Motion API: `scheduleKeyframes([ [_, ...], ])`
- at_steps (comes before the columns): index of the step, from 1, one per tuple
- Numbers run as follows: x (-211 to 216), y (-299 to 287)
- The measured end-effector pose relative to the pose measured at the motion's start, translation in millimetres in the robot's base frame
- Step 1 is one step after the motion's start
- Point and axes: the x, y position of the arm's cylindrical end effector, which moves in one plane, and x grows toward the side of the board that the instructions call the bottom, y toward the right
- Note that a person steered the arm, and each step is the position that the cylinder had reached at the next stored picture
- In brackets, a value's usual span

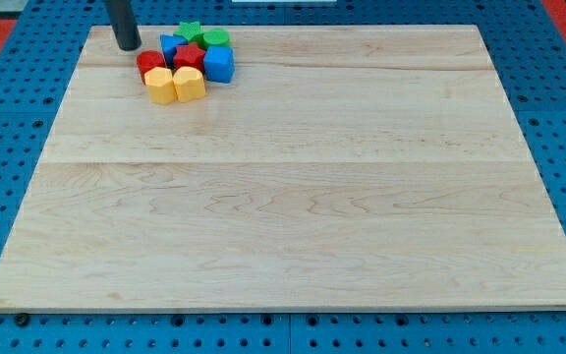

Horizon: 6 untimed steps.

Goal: Push the green star into group of blocks

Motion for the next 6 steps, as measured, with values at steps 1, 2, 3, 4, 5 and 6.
scheduleKeyframes([
  [1,-27.3,29.6],
  [2,-26.0,67.0],
  [3,-18.3,86.5],
  [4,-18.2,102.2],
  [5,-18.3,83.2],
  [6,-9.4,81.6],
])
